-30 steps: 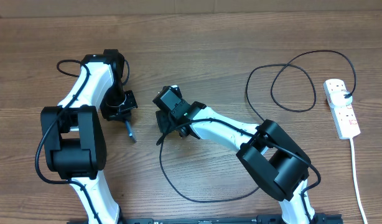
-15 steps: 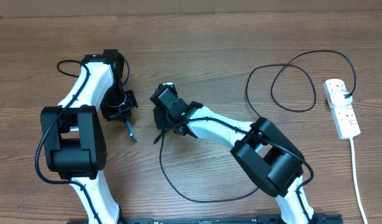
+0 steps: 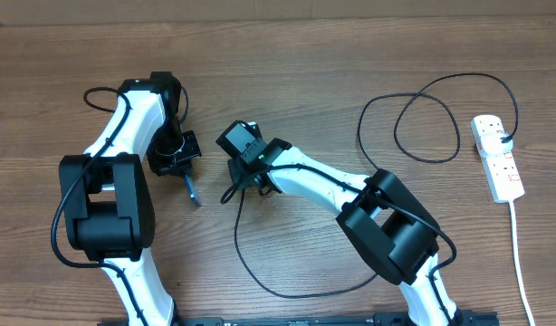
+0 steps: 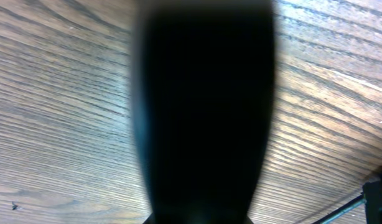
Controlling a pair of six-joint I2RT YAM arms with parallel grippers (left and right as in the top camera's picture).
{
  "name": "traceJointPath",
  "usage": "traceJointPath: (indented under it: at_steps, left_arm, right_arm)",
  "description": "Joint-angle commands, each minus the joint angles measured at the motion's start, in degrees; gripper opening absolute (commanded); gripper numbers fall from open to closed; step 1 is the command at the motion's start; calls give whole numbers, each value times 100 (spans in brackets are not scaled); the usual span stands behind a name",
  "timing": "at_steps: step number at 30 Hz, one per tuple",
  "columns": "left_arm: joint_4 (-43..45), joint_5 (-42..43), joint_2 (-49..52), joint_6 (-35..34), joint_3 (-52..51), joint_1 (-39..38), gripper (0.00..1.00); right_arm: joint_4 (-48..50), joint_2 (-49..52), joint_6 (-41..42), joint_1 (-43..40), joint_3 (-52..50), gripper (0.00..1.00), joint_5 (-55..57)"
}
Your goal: Plug charger to phone and switch on socket
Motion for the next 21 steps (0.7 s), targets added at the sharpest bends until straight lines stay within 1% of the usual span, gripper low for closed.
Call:
traceJointPath:
  at_steps: [1, 5, 9, 15, 16, 19, 21]
  left_arm:
    - [26, 168, -170, 138, -52, -4, 4]
    - [39, 170, -170, 138, -52, -4, 4]
    - [50, 168, -170, 138, -52, -4, 4]
    - [50, 173, -170, 162, -52, -4, 4]
    - [50, 173, -170, 160, -52, -4, 4]
    - [61, 173, -170, 160, -52, -4, 4]
    - [59, 173, -170, 160, -52, -7, 4]
  right_arm:
    - [-208, 216, 24, -50, -151, 22, 0]
    - [-146, 216, 28, -48, -151, 22, 4]
    - [2, 223, 28, -59, -149, 24, 4]
    - [142, 345, 26, -57, -151, 24, 2]
    - [146, 352, 26, -57, -151, 23, 2]
    - [144, 358, 26, -57, -151, 15, 0]
    - [149, 358, 24, -57, -151, 14, 2]
